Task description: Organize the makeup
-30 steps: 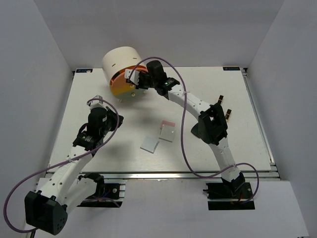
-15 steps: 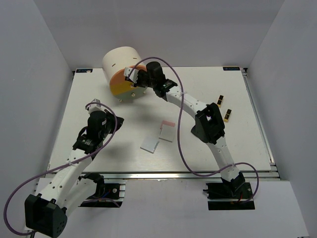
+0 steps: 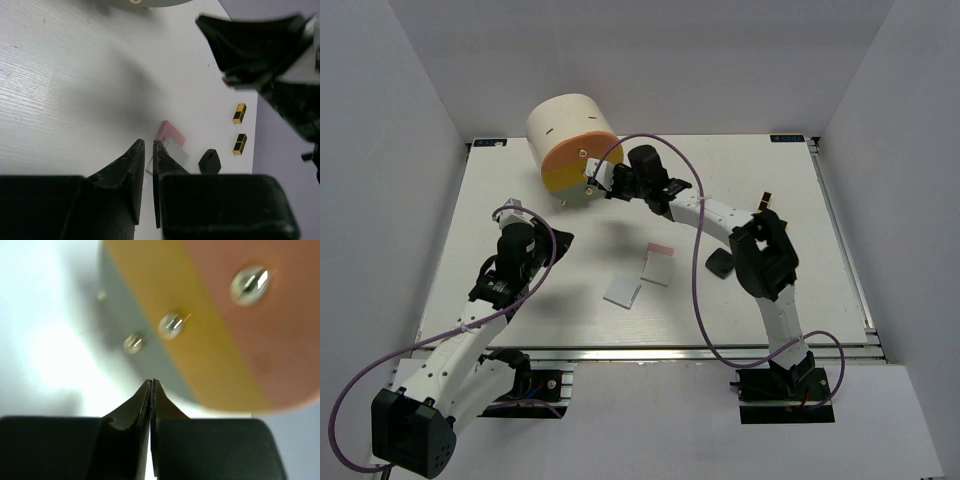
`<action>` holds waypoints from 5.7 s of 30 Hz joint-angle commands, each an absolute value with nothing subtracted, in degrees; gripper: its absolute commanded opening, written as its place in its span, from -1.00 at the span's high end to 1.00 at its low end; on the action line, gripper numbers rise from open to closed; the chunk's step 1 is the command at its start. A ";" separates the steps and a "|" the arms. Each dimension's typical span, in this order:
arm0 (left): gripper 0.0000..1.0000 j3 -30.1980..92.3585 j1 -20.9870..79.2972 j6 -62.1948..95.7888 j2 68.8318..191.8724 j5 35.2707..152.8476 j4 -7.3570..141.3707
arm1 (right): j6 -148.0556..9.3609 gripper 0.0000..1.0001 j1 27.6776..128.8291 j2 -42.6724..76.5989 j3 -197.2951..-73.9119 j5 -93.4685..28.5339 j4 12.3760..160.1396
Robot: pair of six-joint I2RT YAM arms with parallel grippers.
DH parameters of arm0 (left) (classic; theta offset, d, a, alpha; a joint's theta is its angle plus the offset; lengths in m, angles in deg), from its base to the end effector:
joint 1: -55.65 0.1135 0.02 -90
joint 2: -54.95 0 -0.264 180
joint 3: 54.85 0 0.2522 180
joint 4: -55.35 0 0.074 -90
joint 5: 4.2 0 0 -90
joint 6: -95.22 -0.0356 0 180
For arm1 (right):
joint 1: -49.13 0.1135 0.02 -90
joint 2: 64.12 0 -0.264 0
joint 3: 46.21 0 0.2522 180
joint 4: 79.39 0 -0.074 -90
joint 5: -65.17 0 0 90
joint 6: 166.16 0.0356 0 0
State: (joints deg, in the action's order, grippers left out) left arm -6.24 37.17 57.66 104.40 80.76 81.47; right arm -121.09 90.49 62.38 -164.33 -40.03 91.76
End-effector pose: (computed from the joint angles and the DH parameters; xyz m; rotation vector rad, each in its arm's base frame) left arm 0.1889 -0.0598 0.2608 -0.6702 1.9999 -0.6746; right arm 0.3917 0.3572 0.2569 -1.4029 1.2299 0.2050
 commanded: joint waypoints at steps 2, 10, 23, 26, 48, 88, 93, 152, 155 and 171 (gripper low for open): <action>0.50 -7.34 37.55 59.97 105.39 82.54 75.97 | -119.41 0.71 89.91 46.91 -153.15 -42.05 97.75; 0.15 -6.99 37.64 60.15 110.75 85.71 65.61 | -105.79 -0.27 84.12 30.91 -143.66 -49.34 85.27; -0.29 -0.75 37.72 62.44 127.18 77.02 52.95 | -87.41 -0.26 62.23 11.74 -125.11 -60.16 86.24; -0.28 0.22 37.81 60.42 131.66 75.17 45.49 | -87.06 -0.22 60.38 8.49 -120.45 -61.56 89.05; -0.17 16.03 39.83 65.42 156.37 71.04 36.68 | -83.19 -0.16 51.68 2.68 -111.39 -65.34 95.46; 0.61 0.93 32.99 72.10 146.27 67.17 29.21 | -86.00 -0.12 49.74 -0.83 -109.98 -65.70 88.35; 0.61 -6.45 31.22 72.98 140.65 65.67 29.47 | -86.44 -0.12 49.74 -1.10 -109.80 -65.34 86.94; -0.87 -19.29 30.87 46.35 93.18 67.69 72.01 | -74.75 -0.17 40.07 41.53 -127.29 -26.06 74.11; -0.87 -18.77 30.87 46.00 93.62 67.52 71.84 | -75.11 -0.07 40.07 42.05 -126.77 -25.79 73.94; -0.94 -16.57 30.87 46.08 89.93 67.69 74.20 | -82.04 0.93 44.99 34.33 -135.81 -43.70 68.32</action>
State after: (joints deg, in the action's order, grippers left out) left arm -19.09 31.05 46.04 91.74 68.21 72.55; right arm -78.10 41.90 40.00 -129.84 -33.60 69.23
